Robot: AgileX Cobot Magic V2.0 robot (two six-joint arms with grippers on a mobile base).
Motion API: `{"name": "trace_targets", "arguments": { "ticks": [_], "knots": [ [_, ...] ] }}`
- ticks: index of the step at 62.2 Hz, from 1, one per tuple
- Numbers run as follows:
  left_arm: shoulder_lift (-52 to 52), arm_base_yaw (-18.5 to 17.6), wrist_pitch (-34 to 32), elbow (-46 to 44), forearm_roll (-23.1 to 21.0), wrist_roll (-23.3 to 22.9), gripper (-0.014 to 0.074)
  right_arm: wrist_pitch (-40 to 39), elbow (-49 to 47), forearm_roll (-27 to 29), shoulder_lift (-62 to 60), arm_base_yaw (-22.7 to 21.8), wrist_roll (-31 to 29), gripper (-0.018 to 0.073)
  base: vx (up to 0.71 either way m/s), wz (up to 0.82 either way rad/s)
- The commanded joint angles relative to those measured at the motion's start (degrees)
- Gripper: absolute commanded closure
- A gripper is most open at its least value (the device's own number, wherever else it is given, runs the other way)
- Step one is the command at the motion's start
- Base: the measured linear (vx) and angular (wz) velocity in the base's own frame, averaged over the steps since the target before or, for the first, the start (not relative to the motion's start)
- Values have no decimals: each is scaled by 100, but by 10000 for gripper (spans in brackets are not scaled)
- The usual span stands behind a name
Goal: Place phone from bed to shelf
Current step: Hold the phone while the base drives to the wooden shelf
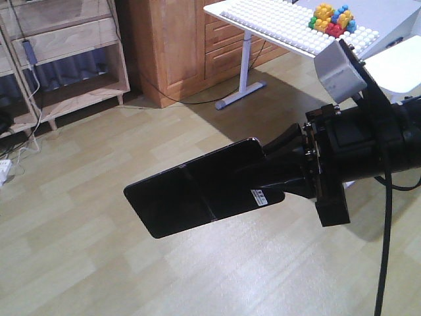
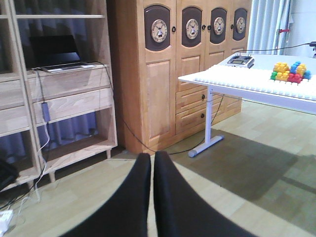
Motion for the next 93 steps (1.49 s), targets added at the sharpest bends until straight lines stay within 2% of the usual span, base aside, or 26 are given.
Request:
{"name": "trace_targets", "arguments": {
  "ticks": [1, 93],
  "knots": [
    [-40, 11, -428, -138, -60, -50, 595, 398, -154, 514, -153, -14, -32, 562, 51, -8],
    [-40, 11, -428, -138, -60, -50, 595, 398, -154, 514, -153, -14, -37, 562, 50, 5]
  ]
}}
